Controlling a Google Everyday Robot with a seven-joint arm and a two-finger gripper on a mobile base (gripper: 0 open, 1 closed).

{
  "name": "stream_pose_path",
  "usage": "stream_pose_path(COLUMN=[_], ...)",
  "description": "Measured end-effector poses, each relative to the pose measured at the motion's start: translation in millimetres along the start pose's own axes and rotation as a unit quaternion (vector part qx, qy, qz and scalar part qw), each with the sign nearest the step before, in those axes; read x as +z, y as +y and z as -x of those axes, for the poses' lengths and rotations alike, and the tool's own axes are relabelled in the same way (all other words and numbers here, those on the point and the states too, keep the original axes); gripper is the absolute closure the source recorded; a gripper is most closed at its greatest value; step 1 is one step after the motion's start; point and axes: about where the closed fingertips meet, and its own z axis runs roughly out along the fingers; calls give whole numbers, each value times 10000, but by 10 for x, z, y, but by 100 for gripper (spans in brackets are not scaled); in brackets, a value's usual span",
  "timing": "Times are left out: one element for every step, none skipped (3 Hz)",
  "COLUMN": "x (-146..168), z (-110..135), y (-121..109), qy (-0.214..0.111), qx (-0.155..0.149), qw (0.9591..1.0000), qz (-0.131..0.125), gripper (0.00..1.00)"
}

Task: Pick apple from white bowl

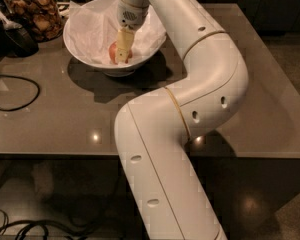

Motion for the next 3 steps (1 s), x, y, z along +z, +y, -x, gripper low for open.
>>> stream_pose_path(x=[-11,33,78], z=[2,13,35], y=[0,9,20], qy=[50,93,119], qx=[-38,-72,-124], qw=[10000,9999,9998], qz=[-23,12,52], gripper=[21,21,22])
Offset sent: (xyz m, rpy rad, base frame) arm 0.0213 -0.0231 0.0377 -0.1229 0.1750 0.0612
